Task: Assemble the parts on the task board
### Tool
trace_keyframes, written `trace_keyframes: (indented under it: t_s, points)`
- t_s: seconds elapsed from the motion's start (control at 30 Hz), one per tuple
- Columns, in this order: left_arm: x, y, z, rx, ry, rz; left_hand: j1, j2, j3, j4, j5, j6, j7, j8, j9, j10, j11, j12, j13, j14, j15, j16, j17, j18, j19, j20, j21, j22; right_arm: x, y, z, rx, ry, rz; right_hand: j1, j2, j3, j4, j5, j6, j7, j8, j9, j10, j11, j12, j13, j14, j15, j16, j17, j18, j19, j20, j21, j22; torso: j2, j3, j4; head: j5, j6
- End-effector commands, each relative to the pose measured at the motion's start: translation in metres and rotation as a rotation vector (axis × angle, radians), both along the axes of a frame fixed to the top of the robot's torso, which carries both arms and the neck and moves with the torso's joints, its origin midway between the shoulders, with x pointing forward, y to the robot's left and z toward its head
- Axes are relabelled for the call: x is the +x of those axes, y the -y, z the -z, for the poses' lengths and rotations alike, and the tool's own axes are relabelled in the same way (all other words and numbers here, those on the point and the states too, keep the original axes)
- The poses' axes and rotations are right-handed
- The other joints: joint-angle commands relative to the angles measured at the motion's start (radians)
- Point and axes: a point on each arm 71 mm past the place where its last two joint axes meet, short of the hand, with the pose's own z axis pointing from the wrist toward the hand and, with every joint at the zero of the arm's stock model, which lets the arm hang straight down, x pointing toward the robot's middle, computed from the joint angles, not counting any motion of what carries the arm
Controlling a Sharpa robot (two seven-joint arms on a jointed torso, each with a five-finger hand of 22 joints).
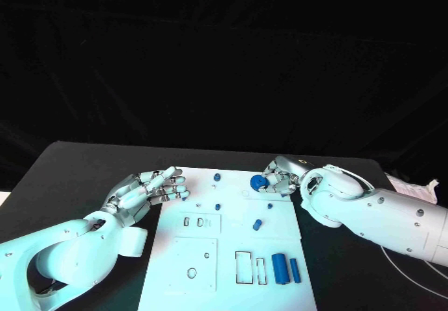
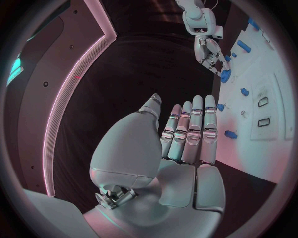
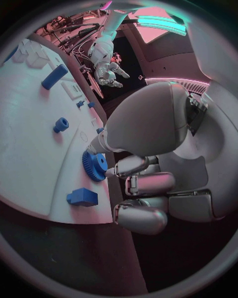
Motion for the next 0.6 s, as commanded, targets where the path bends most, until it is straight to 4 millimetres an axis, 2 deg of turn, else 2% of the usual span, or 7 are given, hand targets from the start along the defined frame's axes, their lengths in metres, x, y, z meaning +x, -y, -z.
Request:
trace_keyframes:
  t_s: [0.03,0.17,0.6]
  points:
    - [-0.0003,0.0025,-0.0015,-0.013,0.003,0.020,0.002,0.006,0.000,-0.007,-0.004,-0.001,0.007,-0.006,-0.001,-0.006,0.004,-0.006,-0.001,-0.003,0.001,-0.004,0.001,0.011,0.002,0.006,-0.004,-0.001,-0.0001,-0.0006,0.0001,-0.036,0.019,0.009,0.012,0.001,-0.005,0.002,0.002,0.001,0.005,0.006,0.001,0.008,-0.001,0.003,0.001,0.084,0.005,0.005,0.147,-0.007,0.006,-0.002,0.005,0.001,0.001,0.0003,0.0023,-0.001,0.001]
    - [-0.0002,0.0022,-0.0014,-0.013,0.003,0.020,0.002,0.006,0.000,-0.007,-0.004,-0.001,0.007,-0.006,-0.001,-0.006,0.004,-0.006,-0.001,-0.003,0.001,-0.004,0.001,0.011,0.002,0.006,-0.004,-0.001,0.0006,-0.0007,-0.0001,-0.051,0.029,0.016,0.011,0.002,-0.006,0.003,0.001,0.001,0.005,0.006,0.001,0.006,-0.001,0.001,0.000,0.084,0.005,0.006,0.149,-0.008,0.007,-0.002,0.006,0.003,0.001,0.0002,-0.0002,0.002,0.000]
    - [0.0000,0.0027,-0.0012,-0.014,0.001,0.023,0.002,0.006,-0.001,-0.010,-0.004,-0.001,0.007,-0.007,-0.001,-0.007,0.005,-0.005,-0.001,-0.003,0.001,-0.005,0.003,0.011,0.003,0.007,-0.005,-0.001,0.0028,-0.0048,0.0003,-0.064,0.043,0.026,0.012,0.009,-0.006,0.006,-0.001,0.006,0.004,0.009,0.002,0.008,-0.002,0.009,0.009,0.085,0.006,0.008,0.155,-0.009,0.008,-0.001,0.011,0.010,0.002,0.0003,0.0010,0.002,-0.002]
